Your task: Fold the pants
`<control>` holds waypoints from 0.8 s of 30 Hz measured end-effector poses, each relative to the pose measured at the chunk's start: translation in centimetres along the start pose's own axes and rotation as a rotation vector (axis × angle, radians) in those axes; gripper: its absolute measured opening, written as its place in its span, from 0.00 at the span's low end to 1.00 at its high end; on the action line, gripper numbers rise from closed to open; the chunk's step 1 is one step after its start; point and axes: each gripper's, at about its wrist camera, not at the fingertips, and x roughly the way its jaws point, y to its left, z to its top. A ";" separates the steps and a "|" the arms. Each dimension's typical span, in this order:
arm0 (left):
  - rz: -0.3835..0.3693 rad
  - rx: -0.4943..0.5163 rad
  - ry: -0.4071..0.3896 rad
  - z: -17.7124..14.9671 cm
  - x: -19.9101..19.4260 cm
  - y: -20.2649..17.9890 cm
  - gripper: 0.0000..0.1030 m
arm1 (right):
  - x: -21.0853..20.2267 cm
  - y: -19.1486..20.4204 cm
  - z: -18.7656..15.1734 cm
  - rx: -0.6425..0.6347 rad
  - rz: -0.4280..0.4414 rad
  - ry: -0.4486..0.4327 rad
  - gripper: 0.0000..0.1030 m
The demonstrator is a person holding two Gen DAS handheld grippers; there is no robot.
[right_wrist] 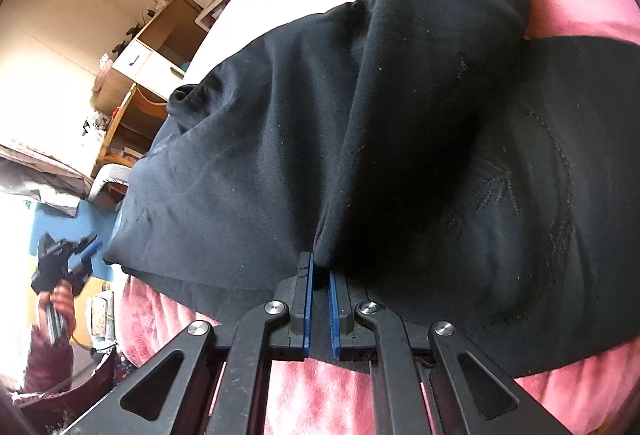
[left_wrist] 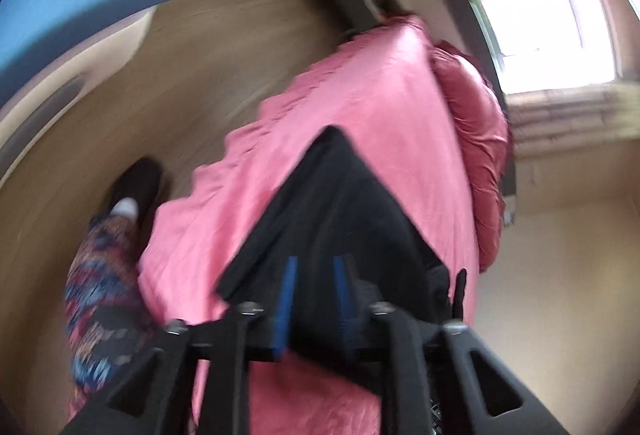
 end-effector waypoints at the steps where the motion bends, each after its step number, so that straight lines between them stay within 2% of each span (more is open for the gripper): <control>1: 0.002 -0.022 0.002 -0.3 -0.4 0.6 0.29 | 0.1 0.2 0.0 -0.001 -0.003 0.003 0.07; 5: -0.017 -0.101 0.051 -1.5 -0.9 1.9 0.48 | 0.4 0.1 0.0 0.017 -0.002 0.003 0.07; 8: -0.033 -0.144 0.106 -2.2 0.5 1.9 0.48 | 0.7 0.1 0.0 0.033 0.002 -0.001 0.07; 13: -0.018 -0.178 0.112 -2.3 2.7 1.4 0.45 | 0.4 -0.1 -0.1 0.034 0.002 -0.006 0.07; 15: -0.013 -0.155 0.095 -2.0 2.8 0.6 0.27 | 0.5 -0.1 -0.1 0.037 0.003 -0.006 0.07; 17: 0.008 -0.099 0.072 -1.7 2.5 -0.5 0.21 | 0.4 -0.3 -0.1 0.038 0.005 -0.006 0.07; 18: 0.015 -0.059 0.057 -1.5 2.4 -1.2 0.12 | 0.5 -0.3 -0.1 0.039 0.006 -0.005 0.07; 20: 0.022 0.020 0.020 -1.1 1.8 -2.7 0.08 | 0.5 -0.3 -0.1 0.037 0.005 -0.004 0.07; 24: -0.098 0.209 -0.115 -0.4 -1.2 -6.8 0.08 | 0.2 0.0 -0.1 0.028 0.013 -0.011 0.07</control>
